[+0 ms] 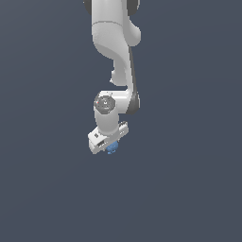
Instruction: Pick up the object and move it to a goal position.
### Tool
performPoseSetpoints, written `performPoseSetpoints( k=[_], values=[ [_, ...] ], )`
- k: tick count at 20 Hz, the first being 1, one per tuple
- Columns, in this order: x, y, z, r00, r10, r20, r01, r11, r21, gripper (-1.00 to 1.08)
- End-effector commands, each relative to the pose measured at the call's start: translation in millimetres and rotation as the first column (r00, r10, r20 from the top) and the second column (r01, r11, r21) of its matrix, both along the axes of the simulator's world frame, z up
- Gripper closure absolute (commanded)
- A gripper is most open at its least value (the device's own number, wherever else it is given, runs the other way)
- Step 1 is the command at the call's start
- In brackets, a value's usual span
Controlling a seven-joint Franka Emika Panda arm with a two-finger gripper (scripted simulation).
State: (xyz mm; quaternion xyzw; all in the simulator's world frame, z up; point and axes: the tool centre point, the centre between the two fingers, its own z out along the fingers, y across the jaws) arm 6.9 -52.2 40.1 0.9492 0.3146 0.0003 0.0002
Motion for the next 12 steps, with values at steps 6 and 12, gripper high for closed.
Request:
performPoseSetpoints(
  k=[6, 12],
  values=[
    [0, 0, 0, 1.0, 0.0, 0.0, 0.0, 1.0, 0.0, 1.08],
    [1, 4, 11, 1.0, 0.0, 0.0, 0.0, 1.0, 0.0, 1.08]
  ],
)
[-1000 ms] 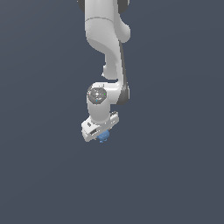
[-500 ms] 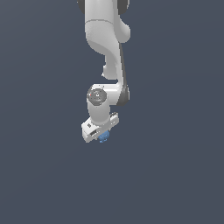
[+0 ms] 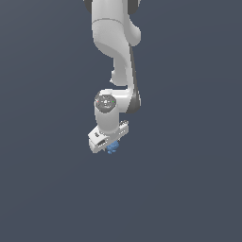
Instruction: Pick up the object and move it to a goal position.
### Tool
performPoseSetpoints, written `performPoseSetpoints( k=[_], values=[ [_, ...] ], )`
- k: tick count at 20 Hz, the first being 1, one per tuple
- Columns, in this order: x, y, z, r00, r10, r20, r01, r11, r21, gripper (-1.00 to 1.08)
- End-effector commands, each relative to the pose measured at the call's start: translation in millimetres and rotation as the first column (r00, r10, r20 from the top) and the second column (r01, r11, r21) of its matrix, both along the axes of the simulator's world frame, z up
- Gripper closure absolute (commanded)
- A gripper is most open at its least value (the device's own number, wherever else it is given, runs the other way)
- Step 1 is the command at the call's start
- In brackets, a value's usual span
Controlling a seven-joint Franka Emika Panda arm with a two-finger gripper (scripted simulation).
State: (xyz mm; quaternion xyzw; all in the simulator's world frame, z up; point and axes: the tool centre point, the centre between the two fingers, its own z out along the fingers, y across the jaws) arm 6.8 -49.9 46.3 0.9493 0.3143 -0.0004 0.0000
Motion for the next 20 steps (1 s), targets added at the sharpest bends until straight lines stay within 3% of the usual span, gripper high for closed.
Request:
performPoseSetpoints(
  k=[1, 9, 20],
  values=[
    [1, 3, 9, 1.0, 0.0, 0.001, 0.0, 1.0, 0.0, 1.08],
    [3, 25, 64, 1.0, 0.001, 0.001, -0.001, 1.0, -0.001, 1.08],
    [11, 72, 186, 1.0, 0.002, 0.001, -0.002, 1.0, -0.001, 1.08]
  ],
)
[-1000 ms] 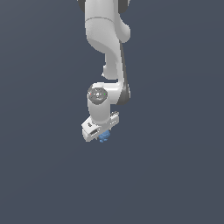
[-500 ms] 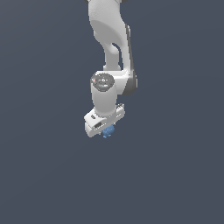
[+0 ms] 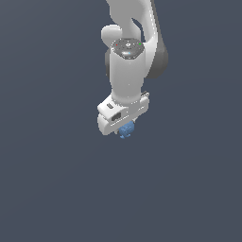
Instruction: Pick up the object and move it to a goal position.
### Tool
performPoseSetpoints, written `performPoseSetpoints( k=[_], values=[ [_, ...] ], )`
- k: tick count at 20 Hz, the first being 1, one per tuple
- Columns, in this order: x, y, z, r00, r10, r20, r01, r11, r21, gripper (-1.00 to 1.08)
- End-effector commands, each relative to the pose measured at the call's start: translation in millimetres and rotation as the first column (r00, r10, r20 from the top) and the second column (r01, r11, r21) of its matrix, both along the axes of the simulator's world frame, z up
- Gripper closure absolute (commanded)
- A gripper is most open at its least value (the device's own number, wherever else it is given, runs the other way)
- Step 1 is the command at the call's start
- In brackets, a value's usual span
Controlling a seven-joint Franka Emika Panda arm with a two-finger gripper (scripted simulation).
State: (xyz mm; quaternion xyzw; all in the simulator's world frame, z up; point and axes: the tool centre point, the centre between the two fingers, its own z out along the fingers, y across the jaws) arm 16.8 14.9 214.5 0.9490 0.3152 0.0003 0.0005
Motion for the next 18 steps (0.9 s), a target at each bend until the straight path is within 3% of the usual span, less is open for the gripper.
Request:
performPoseSetpoints(
  k=[1, 18],
  values=[
    [1, 11, 29, 1.0, 0.0, -0.001, 0.0, 1.0, 0.0, 1.08],
    [17, 71, 189, 1.0, -0.001, -0.001, 0.001, 1.0, 0.001, 1.08]
  ],
)
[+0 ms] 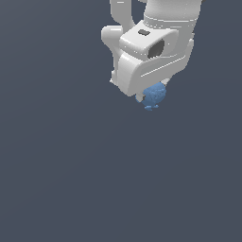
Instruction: Pick up the object and move it to a goal position.
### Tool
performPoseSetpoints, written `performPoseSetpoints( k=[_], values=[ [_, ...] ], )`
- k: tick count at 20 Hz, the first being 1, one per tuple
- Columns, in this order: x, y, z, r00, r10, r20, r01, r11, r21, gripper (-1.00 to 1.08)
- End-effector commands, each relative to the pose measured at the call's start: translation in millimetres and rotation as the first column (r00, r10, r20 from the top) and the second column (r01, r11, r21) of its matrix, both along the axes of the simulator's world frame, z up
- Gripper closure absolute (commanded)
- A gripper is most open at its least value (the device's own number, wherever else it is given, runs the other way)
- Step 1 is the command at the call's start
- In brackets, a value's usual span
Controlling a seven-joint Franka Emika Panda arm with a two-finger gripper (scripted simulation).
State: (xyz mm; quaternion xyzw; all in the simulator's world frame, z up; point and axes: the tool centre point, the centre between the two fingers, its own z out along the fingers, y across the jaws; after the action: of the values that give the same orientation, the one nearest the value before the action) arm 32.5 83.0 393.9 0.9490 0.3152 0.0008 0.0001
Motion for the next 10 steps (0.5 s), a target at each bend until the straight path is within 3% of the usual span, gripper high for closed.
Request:
performPoseSetpoints(
  k=[1, 10],
  values=[
    [2, 5, 15, 1.0, -0.001, -0.002, 0.001, 1.0, 0.0, 1.08],
    [7, 17, 45, 1.0, -0.001, -0.002, 0.001, 1.0, 0.0, 1.08]
  ],
)
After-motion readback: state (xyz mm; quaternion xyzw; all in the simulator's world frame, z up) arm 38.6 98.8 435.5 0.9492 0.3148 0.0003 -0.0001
